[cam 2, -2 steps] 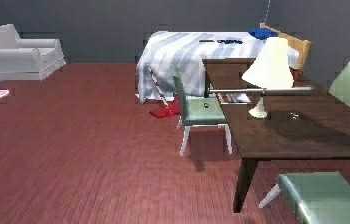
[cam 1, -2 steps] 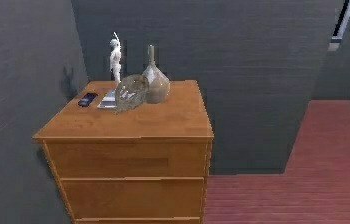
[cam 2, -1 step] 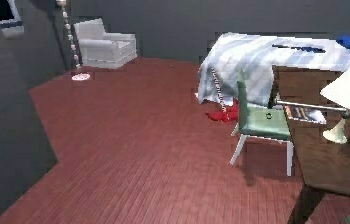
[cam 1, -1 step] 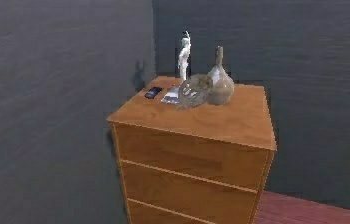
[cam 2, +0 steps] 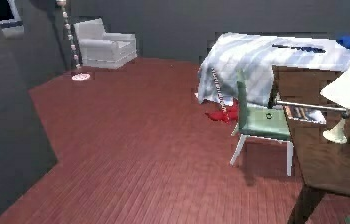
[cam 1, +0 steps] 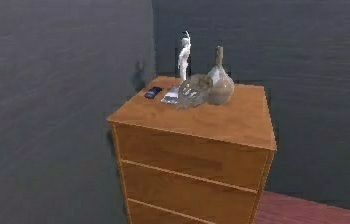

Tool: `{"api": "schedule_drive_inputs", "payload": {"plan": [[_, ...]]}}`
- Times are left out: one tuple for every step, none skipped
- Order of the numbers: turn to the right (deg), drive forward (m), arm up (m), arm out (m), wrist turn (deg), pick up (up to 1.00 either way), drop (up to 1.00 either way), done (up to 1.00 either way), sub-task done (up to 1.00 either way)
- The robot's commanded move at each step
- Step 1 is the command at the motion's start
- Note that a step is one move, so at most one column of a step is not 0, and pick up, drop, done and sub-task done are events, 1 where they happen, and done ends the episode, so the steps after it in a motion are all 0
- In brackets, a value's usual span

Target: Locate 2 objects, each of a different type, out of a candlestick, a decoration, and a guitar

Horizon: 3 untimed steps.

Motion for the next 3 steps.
{"api": "schedule_drive_inputs", "payload": {"plan": [[45.0, 0.0, 0.0, 0.0, 0.0, 0.0, 0.0, 0.0, 0.0], [45.0, 0.0, 0.0, 0.0, 0.0, 0.0, 0.0, 0.0, 0.0], [6.0, 0.0, 0.0, 0.0, 0.0, 0.0, 0.0, 0.0, 0.0]]}}
